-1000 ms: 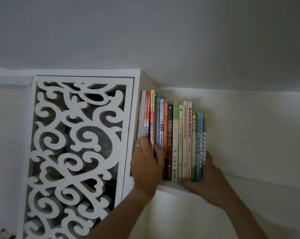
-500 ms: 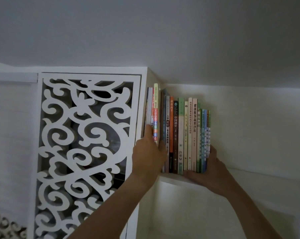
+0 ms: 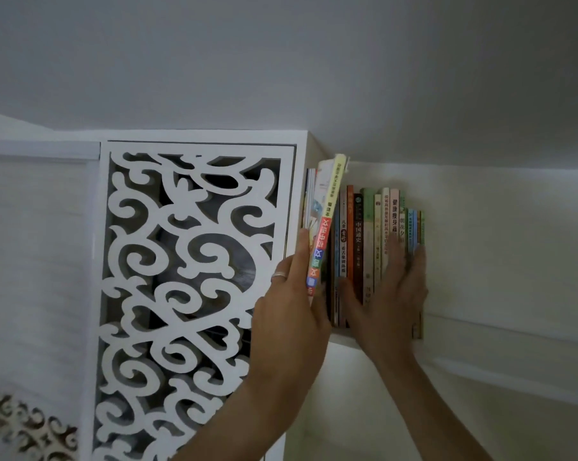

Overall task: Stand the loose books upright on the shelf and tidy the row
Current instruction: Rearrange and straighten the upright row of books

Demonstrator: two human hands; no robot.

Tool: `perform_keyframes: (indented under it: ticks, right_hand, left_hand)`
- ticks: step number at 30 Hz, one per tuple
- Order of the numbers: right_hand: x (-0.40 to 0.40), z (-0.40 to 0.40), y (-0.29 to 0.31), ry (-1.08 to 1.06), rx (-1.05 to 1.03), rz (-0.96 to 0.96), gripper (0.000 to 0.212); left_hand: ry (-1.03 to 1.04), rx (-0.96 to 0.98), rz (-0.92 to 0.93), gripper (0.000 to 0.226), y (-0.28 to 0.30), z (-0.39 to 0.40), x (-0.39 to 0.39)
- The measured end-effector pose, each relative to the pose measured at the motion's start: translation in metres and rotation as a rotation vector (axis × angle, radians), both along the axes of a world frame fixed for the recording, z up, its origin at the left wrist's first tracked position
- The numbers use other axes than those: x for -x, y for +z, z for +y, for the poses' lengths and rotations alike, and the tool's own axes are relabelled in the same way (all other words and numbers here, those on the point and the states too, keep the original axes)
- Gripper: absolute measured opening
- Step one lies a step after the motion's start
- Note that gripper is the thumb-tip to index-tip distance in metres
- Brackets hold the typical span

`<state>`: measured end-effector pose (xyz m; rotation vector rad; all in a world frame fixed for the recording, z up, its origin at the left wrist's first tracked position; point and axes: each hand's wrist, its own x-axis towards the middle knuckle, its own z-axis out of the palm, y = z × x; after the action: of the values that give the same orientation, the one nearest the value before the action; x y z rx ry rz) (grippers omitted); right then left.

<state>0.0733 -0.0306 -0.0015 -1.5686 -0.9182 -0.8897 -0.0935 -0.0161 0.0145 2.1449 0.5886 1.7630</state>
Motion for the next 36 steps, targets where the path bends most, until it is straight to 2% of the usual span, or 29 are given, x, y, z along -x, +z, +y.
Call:
perform_keyframes:
  ticks: [2,5,7,15,25,30,36]
  right_hand:
    - [0.004,0.017,-0.003,-0.095,0.072,-0.005,0.100]
    - [0.002,0.032,-0.011,-0.157,0.071,-0.006,0.091]
    - [0.002,0.037,-0.014,-0.201,0.067,-0.023,0.089]
    - [0.011,0.045,-0.009,-0.212,0.057,0.043,0.119]
    - [0.022,0.050,0.002,-0.215,0.063,0.138,0.116]
    - [0.018,0.050,-0.002,-0.218,0.052,0.133,0.119]
    - [0.022,0.051,0.000,-0.240,0.099,0.152,0.128]
  left_hand:
    - [0.007,-0.007,0.001,0.073,-0.004,-0.001,0.011]
    - [0.053,-0.008,-0.004,0.072,-0.011,0.004,0.024]
    - [0.097,-0.017,-0.003,0.080,-0.015,0.007,0.029]
    - [0.062,-0.025,-0.002,0.071,-0.003,-0.004,0.048]
    - [0.074,-0.020,0.057,0.077,0.008,-0.010,0.048]
    - [0.061,-0.018,0.045,0.091,0.007,-0.012,0.056]
    - [0.084,-0.028,0.043,0.087,0.011,-0.017,0.064]
